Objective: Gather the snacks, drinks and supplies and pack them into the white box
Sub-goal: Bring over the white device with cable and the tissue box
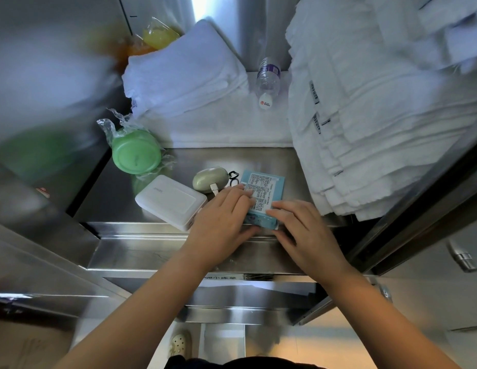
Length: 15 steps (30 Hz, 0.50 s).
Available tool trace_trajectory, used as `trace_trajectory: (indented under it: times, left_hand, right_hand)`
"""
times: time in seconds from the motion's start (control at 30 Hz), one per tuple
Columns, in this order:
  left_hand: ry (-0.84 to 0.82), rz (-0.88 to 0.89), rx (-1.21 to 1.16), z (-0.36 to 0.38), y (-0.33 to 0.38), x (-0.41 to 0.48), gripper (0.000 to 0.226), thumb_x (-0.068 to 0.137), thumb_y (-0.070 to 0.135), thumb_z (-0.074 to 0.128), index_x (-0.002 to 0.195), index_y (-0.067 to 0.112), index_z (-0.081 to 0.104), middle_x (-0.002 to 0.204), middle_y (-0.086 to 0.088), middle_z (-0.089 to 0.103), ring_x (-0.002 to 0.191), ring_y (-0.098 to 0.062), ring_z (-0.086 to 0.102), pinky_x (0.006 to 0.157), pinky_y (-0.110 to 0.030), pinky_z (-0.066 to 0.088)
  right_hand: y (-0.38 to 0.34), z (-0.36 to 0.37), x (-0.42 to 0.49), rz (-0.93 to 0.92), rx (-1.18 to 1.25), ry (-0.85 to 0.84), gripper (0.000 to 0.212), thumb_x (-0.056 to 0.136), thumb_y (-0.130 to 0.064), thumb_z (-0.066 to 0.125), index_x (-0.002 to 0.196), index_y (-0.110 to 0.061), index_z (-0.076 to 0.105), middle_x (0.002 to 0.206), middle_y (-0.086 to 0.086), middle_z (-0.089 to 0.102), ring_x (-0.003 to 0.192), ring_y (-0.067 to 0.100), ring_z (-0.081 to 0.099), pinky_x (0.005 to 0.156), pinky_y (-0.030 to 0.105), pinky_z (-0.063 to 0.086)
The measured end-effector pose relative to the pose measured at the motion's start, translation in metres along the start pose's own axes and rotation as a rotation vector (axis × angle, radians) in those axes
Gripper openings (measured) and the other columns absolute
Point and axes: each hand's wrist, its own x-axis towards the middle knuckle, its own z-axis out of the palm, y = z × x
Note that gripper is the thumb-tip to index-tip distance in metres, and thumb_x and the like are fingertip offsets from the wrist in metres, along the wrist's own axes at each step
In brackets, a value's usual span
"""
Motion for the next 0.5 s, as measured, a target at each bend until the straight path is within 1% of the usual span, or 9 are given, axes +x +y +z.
trace_trajectory:
  times: [0.1, 0.2, 0.27, 0.37, 0.43, 0.5]
  left_hand:
    - [0.013, -0.018, -0.009, 0.000, 0.000, -0.001, 0.042, 0.073, 0.036, 0.073, 0.096, 0.004, 0.058, 0.107, -0.013, 0.063, 0.107, -0.028, 0.059, 0.086, -0.032, 0.049]
    - [0.021, -0.085, -0.097, -0.004, 0.001, -0.002, 0.045, 0.077, 0.041, 0.068, 0.100, 0.005, 0.056, 0.107, -0.012, 0.062, 0.106, -0.026, 0.060, 0.081, -0.033, 0.053]
    - [0.033, -0.143, -0.164, -0.008, 0.003, -0.002, 0.046, 0.077, 0.042, 0.067, 0.106, 0.011, 0.049, 0.107, -0.009, 0.060, 0.100, -0.020, 0.060, 0.075, -0.026, 0.051]
    - [0.039, -0.218, -0.224, -0.014, 0.008, 0.000, 0.048, 0.078, 0.041, 0.063, 0.113, 0.016, 0.043, 0.103, -0.004, 0.058, 0.085, -0.012, 0.056, 0.065, -0.018, 0.042]
    - [0.035, -0.240, -0.218, -0.016, 0.009, 0.001, 0.047, 0.079, 0.041, 0.061, 0.115, 0.015, 0.044, 0.102, -0.003, 0.058, 0.082, -0.012, 0.056, 0.062, -0.015, 0.038]
    - [0.021, -0.245, -0.203, -0.017, 0.008, 0.000, 0.047, 0.080, 0.039, 0.063, 0.116, 0.013, 0.046, 0.102, -0.003, 0.059, 0.081, -0.014, 0.059, 0.061, -0.016, 0.038]
  right_hand:
    - [-0.001, -0.002, 0.001, -0.050, 0.000, 0.019, 0.030, 0.091, -0.015, 0.056, 0.120, -0.011, 0.052, 0.120, 0.008, 0.058, 0.111, 0.020, 0.049, 0.100, 0.028, 0.039]
    - [-0.002, -0.008, 0.006, -0.092, 0.037, 0.051, 0.032, 0.092, -0.012, 0.056, 0.123, -0.010, 0.051, 0.127, 0.008, 0.058, 0.115, 0.018, 0.050, 0.102, 0.027, 0.039]
    - [-0.005, -0.012, 0.012, -0.112, 0.061, 0.072, 0.035, 0.091, -0.009, 0.059, 0.126, -0.009, 0.051, 0.130, 0.008, 0.056, 0.119, 0.017, 0.050, 0.105, 0.026, 0.037]
    - [-0.008, -0.015, 0.024, -0.082, 0.126, 0.105, 0.035, 0.091, -0.011, 0.061, 0.125, -0.007, 0.054, 0.129, 0.005, 0.057, 0.120, 0.015, 0.050, 0.105, 0.025, 0.037]
    - [-0.009, -0.016, 0.029, -0.059, 0.137, 0.117, 0.034, 0.091, -0.014, 0.062, 0.123, -0.006, 0.056, 0.127, 0.004, 0.059, 0.118, 0.014, 0.052, 0.104, 0.026, 0.039]
    - [-0.010, -0.016, 0.031, -0.053, 0.127, 0.115, 0.031, 0.092, -0.017, 0.060, 0.121, -0.005, 0.059, 0.126, 0.004, 0.059, 0.118, 0.015, 0.052, 0.104, 0.026, 0.038]
